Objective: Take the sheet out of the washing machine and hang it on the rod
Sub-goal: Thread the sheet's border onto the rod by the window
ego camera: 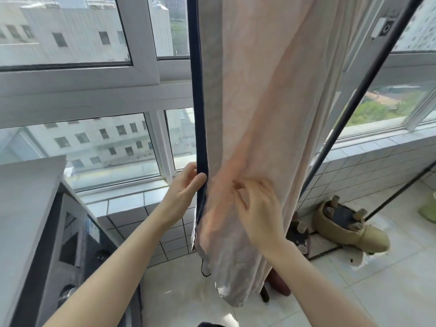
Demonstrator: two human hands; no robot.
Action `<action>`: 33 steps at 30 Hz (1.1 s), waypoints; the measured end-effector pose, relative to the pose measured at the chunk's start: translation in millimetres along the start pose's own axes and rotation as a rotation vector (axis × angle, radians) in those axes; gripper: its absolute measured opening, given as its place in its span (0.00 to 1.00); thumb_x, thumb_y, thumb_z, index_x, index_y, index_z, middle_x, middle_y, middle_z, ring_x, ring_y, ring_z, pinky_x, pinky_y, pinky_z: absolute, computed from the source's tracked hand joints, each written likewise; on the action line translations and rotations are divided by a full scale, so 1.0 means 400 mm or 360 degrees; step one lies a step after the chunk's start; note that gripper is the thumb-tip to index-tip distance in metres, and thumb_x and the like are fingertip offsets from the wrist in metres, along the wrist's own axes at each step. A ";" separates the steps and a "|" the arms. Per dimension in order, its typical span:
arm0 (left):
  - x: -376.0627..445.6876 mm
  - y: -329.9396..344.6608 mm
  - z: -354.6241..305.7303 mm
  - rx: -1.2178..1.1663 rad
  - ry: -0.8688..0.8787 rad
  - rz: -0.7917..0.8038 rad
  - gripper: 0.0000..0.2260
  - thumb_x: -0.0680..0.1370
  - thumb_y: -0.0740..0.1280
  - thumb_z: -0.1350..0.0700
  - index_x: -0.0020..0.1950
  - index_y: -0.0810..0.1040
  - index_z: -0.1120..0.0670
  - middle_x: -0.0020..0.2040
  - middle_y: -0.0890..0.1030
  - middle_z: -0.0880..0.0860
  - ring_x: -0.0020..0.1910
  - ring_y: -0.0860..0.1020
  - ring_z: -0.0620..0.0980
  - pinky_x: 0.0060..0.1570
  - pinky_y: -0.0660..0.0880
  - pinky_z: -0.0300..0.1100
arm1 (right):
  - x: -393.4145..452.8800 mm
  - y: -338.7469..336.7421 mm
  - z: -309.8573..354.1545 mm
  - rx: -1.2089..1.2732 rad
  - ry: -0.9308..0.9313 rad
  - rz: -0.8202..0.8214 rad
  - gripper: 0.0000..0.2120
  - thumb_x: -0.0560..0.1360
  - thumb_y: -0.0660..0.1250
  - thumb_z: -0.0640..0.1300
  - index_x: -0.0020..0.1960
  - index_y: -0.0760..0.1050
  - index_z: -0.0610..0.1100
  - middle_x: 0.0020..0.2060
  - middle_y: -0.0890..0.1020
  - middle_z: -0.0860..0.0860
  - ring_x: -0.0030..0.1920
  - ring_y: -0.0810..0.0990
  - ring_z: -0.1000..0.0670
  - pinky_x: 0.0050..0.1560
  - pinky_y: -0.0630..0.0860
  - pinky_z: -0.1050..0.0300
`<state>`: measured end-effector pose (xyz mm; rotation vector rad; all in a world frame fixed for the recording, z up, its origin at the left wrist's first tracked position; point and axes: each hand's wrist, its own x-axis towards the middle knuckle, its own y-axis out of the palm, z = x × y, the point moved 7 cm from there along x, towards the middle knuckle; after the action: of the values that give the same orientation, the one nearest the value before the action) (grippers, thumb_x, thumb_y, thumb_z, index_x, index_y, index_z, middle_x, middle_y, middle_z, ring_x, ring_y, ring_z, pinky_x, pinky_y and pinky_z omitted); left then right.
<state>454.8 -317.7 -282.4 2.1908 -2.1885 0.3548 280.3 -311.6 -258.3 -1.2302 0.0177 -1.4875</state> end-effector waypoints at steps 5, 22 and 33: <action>0.006 0.025 0.022 0.0263 0.0106 -0.0260 0.16 0.73 0.75 0.55 0.59 0.77 0.53 0.54 0.83 0.45 0.57 0.80 0.45 0.62 0.73 0.42 | -0.071 -0.085 -0.128 0.0052 0.0479 -0.0252 0.14 0.74 0.71 0.45 0.56 0.71 0.44 0.45 0.74 0.54 0.45 0.75 0.54 0.43 0.73 0.58; 0.018 -0.013 0.062 0.0277 0.0052 -0.0703 0.15 0.76 0.70 0.60 0.35 0.70 0.65 0.30 0.69 0.55 0.32 0.65 0.49 0.33 0.61 0.44 | -0.134 0.023 -0.188 -0.0143 0.0307 -0.0044 0.20 0.78 0.62 0.50 0.30 0.69 0.44 0.24 0.72 0.52 0.24 0.69 0.51 0.24 0.69 0.55; -0.009 -0.022 0.203 0.0399 -0.0162 -0.0645 0.13 0.74 0.72 0.62 0.32 0.72 0.57 0.28 0.71 0.51 0.30 0.65 0.47 0.31 0.63 0.42 | -0.146 0.070 -0.231 -0.0473 0.0467 0.0292 0.19 0.78 0.62 0.53 0.30 0.65 0.51 0.24 0.74 0.53 0.25 0.75 0.48 0.27 0.59 0.60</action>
<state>475.2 -328.5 -360.8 2.7647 -1.7540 0.5319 226.7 -333.4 -355.2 -1.1950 0.5510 -1.5262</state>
